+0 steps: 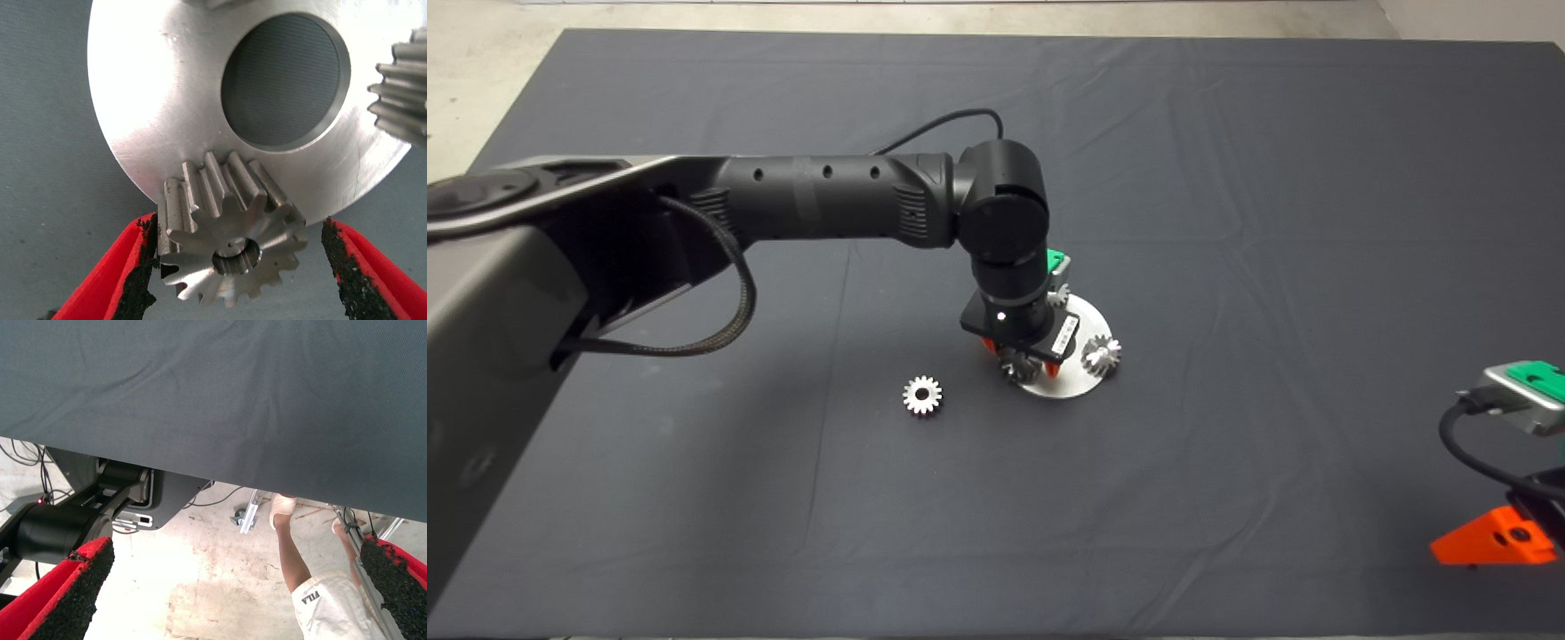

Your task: Remove an incorrectly installed larger gear and replace it with the correct smaller gear

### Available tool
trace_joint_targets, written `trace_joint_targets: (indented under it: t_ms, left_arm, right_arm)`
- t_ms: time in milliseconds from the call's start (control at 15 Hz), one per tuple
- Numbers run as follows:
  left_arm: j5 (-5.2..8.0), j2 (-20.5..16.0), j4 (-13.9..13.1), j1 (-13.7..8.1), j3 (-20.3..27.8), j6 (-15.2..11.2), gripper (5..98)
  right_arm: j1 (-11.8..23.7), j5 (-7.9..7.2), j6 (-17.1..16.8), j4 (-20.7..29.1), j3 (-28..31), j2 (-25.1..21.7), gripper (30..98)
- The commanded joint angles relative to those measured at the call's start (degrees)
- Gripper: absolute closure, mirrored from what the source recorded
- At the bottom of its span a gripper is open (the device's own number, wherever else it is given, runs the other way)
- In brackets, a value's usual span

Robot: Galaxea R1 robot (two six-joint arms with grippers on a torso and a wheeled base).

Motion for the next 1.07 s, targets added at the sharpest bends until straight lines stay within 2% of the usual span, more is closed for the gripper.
trace_joint_targets:
  t_ms: [0, 67, 133, 400, 467, 600, 667, 733, 800, 1000]
  left_arm:
    - [-1.07, 0.5, 0.1, -0.8, 0.2, -0.2, 42.5]
    - [-1.11, 0.5, 0.2, -0.8, 0.7, -0.2, 42.6]
    - [-1.07, 0.5, 0.4, -0.8, 0.8, 0.0, 46.8]
    - [-0.9, 0.5, 0.7, -0.8, 0.4, 0.1, 49.0]
    - [-0.81, 0.6, 1.3, -0.8, 0.3, 0.1, 52.6]
    - [-0.64, 1.0, 1.6, -0.8, -0.7, 0.2, 52.6]
    - [-0.15, 1.0, 1.6, -0.8, -1.0, 0.2, 52.6]
    - [1.39, 1.0, 1.8, -0.8, -0.5, 0.2, 52.9]
    - [2.26, 1.0, 2.2, -0.8, -0.4, 0.2, 54.2]
    - [2.53, 1.1, 3.0, -0.8, 0.3, 0.4, 56.0]
  right_arm:
    - [0.8, -0.44, 0.2, 1.9, 0.4, -0.4, 30.8]
    - [0.8, -0.44, 0.2, 1.9, 0.4, -0.4, 30.8]
    - [0.8, -0.44, 0.2, 1.9, 0.4, -0.4, 30.8]
    - [0.8, -0.44, 0.2, 1.9, 0.4, -0.4, 30.8]
    - [0.8, -0.44, 0.2, 1.9, 0.4, -0.3, 30.8]
    - [0.8, -0.44, 0.2, 1.9, 0.4, -0.3, 30.8]
    - [0.8, -0.44, 0.2, 1.9, 0.4, -0.3, 30.8]
    - [0.8, -0.44, 0.2, 1.9, 0.4, -0.4, 30.8]
    - [0.8, -0.44, 0.2, 1.9, 0.4, -0.4, 30.8]
    - [0.8, -0.44, 0.2, 1.9, 0.4, -0.4, 30.8]
